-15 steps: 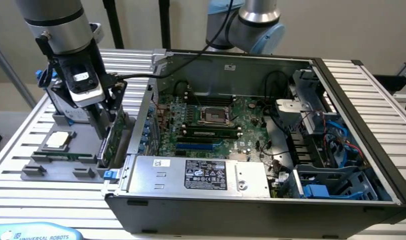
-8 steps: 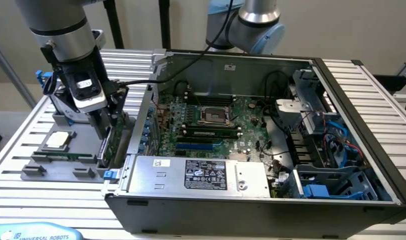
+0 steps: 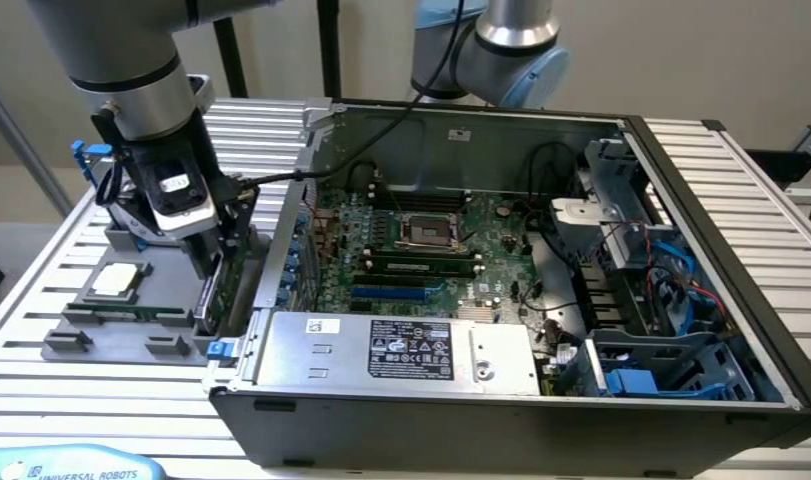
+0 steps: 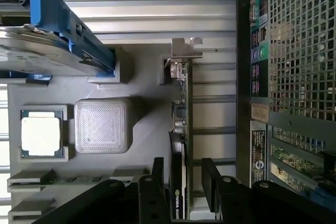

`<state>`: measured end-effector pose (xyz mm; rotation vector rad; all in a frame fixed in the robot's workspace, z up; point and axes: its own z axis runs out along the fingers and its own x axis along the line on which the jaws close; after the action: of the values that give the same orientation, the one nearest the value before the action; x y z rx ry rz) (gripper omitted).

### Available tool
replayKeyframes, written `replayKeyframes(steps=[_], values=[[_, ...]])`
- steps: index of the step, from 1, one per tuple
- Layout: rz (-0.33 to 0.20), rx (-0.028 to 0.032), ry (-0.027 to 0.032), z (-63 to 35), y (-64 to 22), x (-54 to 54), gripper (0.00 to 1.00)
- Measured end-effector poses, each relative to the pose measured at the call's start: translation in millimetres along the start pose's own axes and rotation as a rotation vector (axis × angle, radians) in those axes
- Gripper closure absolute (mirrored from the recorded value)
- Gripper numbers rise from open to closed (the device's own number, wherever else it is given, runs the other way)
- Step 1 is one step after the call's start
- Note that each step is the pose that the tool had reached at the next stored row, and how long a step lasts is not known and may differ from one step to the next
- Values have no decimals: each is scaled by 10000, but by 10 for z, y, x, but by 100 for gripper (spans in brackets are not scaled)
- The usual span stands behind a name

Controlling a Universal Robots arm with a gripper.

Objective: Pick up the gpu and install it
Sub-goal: 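Pick up the gpu and move the gpu toward the slot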

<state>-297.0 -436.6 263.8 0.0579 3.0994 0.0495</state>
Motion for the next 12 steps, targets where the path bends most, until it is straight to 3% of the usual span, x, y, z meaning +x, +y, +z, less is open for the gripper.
replayKeyframes(steps=[8,12], values=[[9,28,-1,136,-9,5,58],[22,46,43,158,-9,7,58]])
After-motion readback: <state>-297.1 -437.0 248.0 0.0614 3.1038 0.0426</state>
